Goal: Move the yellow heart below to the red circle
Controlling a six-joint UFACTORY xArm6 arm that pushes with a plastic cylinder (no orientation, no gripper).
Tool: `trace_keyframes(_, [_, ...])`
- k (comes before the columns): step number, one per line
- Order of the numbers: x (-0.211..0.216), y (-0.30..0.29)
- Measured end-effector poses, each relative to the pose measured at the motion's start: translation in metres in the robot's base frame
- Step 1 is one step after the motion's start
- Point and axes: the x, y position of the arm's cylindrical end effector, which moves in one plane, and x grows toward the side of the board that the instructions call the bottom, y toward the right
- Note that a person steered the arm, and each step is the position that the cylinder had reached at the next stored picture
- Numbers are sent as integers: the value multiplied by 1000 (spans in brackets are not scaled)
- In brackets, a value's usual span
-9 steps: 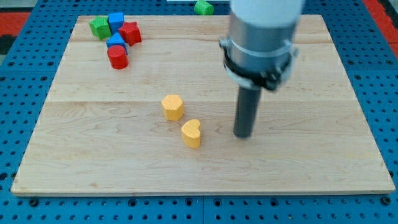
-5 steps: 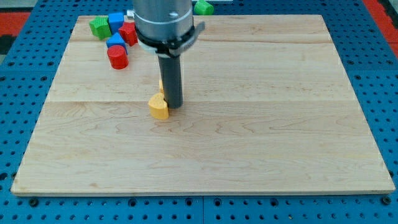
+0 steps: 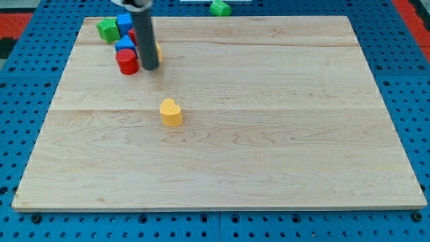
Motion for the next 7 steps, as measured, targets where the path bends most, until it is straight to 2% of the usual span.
trace_keyframes(1, [40, 69])
trace_keyframes(2, [111, 131])
trace_keyframes(3, [158, 109])
trace_keyframes(5, [101, -32])
trace_keyframes(6, [57, -44])
trace_keyframes(7, [43, -45])
